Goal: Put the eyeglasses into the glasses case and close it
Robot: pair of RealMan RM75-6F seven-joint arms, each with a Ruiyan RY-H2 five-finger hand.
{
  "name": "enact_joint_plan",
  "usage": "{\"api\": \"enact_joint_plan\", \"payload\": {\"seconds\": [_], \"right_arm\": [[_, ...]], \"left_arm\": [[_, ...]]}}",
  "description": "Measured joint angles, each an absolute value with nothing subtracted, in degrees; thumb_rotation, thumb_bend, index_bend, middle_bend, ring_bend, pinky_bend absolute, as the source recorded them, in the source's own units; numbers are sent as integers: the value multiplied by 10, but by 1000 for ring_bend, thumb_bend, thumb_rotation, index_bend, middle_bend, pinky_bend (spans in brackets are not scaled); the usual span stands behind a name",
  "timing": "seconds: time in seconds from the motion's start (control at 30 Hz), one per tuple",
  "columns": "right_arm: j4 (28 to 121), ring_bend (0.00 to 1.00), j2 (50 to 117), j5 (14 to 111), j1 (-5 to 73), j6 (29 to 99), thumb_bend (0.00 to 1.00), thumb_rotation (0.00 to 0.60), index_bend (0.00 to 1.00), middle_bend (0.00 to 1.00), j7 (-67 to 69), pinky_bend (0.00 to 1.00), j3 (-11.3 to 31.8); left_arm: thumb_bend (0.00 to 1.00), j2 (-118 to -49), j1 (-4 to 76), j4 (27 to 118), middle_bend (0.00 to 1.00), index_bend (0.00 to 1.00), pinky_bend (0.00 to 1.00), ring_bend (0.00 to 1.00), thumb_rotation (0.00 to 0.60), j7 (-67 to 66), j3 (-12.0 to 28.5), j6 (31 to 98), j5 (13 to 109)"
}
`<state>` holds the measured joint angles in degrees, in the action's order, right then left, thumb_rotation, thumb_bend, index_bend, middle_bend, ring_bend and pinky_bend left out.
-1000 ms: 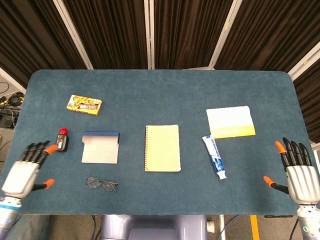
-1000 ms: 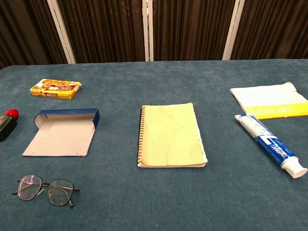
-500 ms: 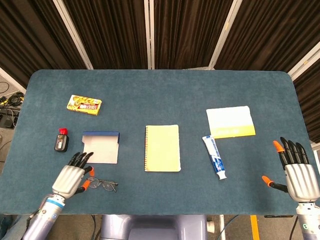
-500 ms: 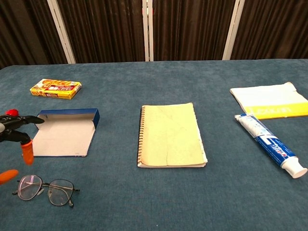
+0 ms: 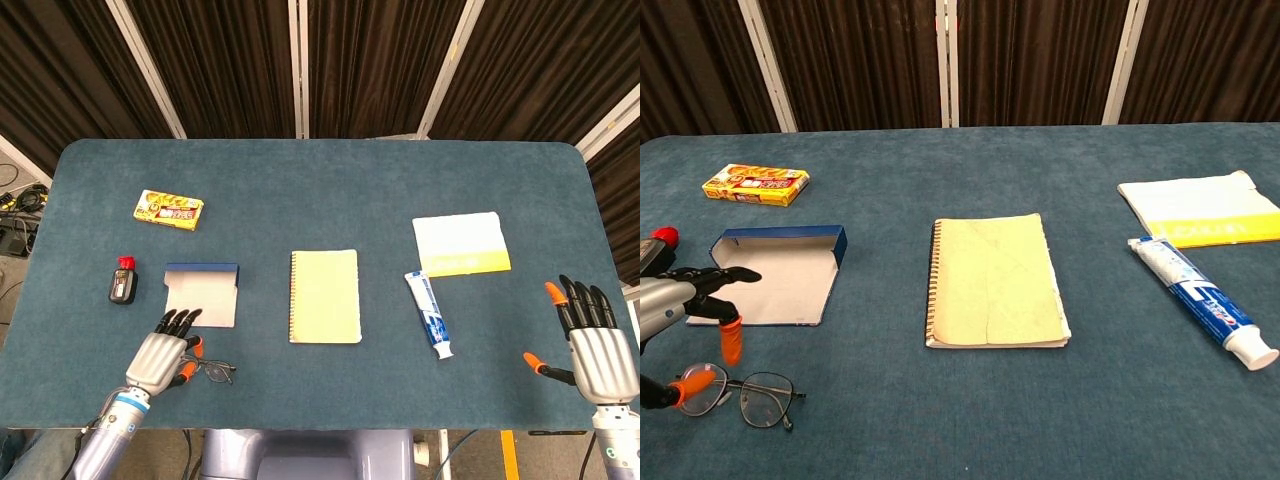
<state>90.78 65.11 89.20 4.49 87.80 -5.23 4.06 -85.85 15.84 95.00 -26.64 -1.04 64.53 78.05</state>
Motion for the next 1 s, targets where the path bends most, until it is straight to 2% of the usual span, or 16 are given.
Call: {"api": "enact_joint_plan", "payload": {"seconds": [0.47,0.83,1.0], "right_arm": [[908,0,649,891,47,872,0,600,0,0,-47,0,39],[907,0,648,891,48,870,0,600,0,0,-45,0,38],[907,0,649,892,48,869,0,600,0,0,-47,0,37]], "left_arm": [[444,-885,167,934,0,493,0,0,600,-274,-17,643,769],[449,-895,170,926,0,559,0,0,600,-283,-21,648,760],[487,-894,170,928,0,590,0,0,600,-285,-22,651,758]]}}
